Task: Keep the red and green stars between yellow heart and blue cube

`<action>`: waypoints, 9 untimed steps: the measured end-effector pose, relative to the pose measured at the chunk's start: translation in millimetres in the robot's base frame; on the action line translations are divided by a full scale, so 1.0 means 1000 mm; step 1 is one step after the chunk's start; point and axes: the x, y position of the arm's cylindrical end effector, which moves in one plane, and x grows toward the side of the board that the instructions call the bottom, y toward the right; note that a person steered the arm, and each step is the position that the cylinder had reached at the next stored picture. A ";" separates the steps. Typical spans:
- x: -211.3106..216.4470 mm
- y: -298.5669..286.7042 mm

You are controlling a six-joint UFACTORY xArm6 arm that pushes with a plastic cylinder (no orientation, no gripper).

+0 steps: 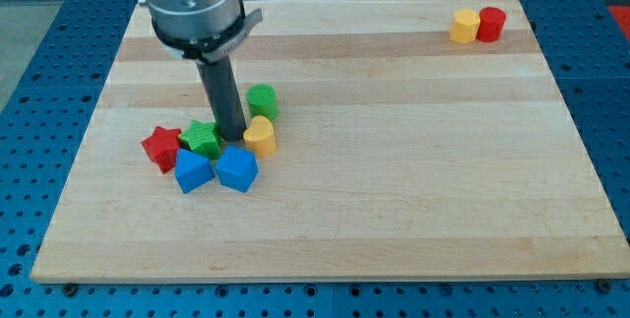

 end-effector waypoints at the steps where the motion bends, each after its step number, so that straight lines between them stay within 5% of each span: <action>1: -0.029 -0.023; 5: -0.008 -0.131; 7: 0.054 -0.098; 9: 0.126 0.002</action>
